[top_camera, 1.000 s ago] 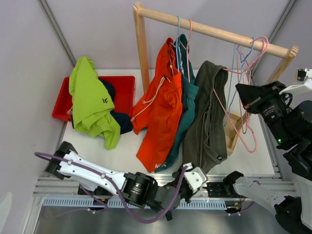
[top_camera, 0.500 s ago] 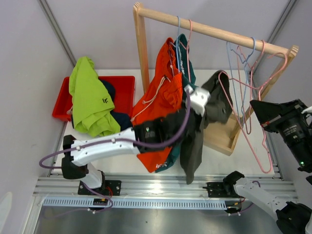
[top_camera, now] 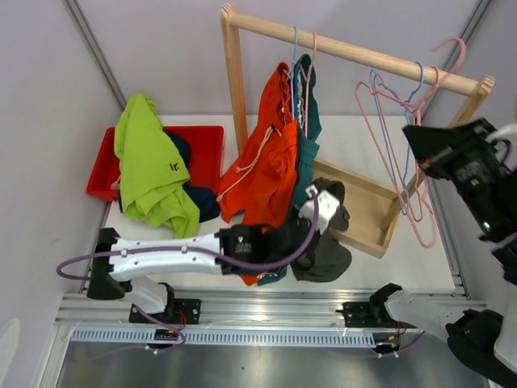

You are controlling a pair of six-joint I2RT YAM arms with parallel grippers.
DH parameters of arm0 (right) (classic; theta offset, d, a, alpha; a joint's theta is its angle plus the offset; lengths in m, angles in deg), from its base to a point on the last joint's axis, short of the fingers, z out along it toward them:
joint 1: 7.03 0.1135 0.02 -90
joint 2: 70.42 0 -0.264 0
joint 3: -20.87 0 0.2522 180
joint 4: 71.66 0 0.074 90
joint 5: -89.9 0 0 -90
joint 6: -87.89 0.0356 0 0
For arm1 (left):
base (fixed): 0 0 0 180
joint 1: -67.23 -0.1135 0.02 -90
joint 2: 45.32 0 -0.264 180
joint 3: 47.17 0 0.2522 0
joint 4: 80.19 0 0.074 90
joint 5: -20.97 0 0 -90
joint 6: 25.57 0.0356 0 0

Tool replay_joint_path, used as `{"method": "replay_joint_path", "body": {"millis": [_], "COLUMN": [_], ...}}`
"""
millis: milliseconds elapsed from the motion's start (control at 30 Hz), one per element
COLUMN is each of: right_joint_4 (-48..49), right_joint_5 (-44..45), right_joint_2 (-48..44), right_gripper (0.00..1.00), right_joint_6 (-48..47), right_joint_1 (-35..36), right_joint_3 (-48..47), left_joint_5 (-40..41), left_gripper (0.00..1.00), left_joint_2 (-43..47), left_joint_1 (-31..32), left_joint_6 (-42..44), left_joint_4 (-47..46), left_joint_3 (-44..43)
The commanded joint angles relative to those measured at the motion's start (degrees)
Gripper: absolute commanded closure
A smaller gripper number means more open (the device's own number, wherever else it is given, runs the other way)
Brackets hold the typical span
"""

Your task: Remove the shorts from the hanger

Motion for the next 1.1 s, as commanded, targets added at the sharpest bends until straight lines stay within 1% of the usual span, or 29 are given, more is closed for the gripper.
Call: {"method": "replay_joint_path", "body": {"millis": [0,33,67,133,200,267,367,433,500,533,600,633,667,700,767,800,867,900,967,1000,1067], "right_joint_4": [5.87,7.36,8.07,9.65,10.44,11.5,12.82,14.48,15.02,15.11,15.19,15.19,15.11,15.02,15.11,15.11,15.02,14.84,14.23,14.23,14.23], "right_joint_5": [-0.43,-0.34,-0.34,0.19,1.06,2.03,2.56,2.56,2.47,2.3,1.6,1.34,0.81,0.54,0.02,-0.16,-0.86,-1.21,-1.65,-1.92,-2.44], "right_joint_2": [5.62,6.33,7.81,9.23,10.72,11.25,10.99,9.68,8.97,8.45,7.92,7.65,7.04,6.78,5.81,5.55,5.02,4.67,4.23,3.79,3.0], "right_gripper": [1.0,1.0,1.0,1.0,1.0,1.0,1.0,1.0,1.0,1.0,1.0,1.0,1.0,1.0,1.0,1.0,1.0,1.0,1.0,1.0,1.0], "right_joint_6": [-3.54,-4.24,-4.77,-5.56,-6.61,-7.14,-6.88,-6.44,-6.18,-6.09,-6.0,-5.74,-5.65,-5.56,-5.39,-5.39,-5.3,-5.21,-4.86,-4.77,-4.25], "right_joint_1": [-0.04,-0.13,-0.13,-0.04,-0.21,-0.3,-1.0,-1.36,-2.23,-2.58,-3.9,-4.25,-5.04,-5.4,-5.92,-6.45,-7.07,-7.59,-7.77,-7.95,-7.95], "right_joint_3": [-0.34,-0.16,0.02,-0.16,-0.25,0.63,2.73,6.33,8.45,9.76,11.09,12.05,12.58,13.11,14.69,15.22,16.63,16.8,17.33,17.94,18.91], "left_joint_5": [7.14,10.73,12.07,14.27,16.91,19.71,22.71,24.56,23.35,22.29,20.71,19.22,18.42,17.63,14.21,12.89,9.37,8.41,5.94,5.15,1.48], "left_gripper": [1.0,1.0,1.0,1.0,1.0,1.0,1.0,1.0,1.0,1.0,1.0,1.0,1.0,1.0,1.0,1.0,1.0,1.0,1.0,1.0,1.0], "left_joint_2": [8.95,11.22,12.46,16.23,18.53,21.6,25.38,26.88,28.99,29.78,31.45,31.63,31.55,31.46,31.55,31.55,31.9,31.98,31.02,30.41,27.43], "left_joint_1": [8.17,11.67,13.36,17.22,18.73,18.83,18.56,17.07,14.18,10.95,7.85,4.53,2.5,-1.79,-6.29,-10.49,-14.46,-18.49,-22.9,-27.71,-33.0], "left_joint_6": [-3.07,-3.59,-4.12,-5.0,-7.71,-9.22,-8.96,-8.35,-6.95,-5.63,-1.07,0.17,2.7,4.03,8.06,9.39,12.47,13.44,16.16,17.13,19.67], "left_joint_4": [0.36,2.03,5.18,8.27,14.77,19.86,24.0,26.12,27.54,27.02,24.38,23.77,23.15,22.88,21.13,20.34,18.75,18.49,18.22,18.31,19.1], "left_joint_3": [0.89,0.8,0.36,0.27,-0.6,-0.09,1.15,0.02,-0.43,0.26,0.8,1.23,0.89,0.71,0.01,-0.6,-1.57,-3.75,-6.83,-9.11,-13.58]}}
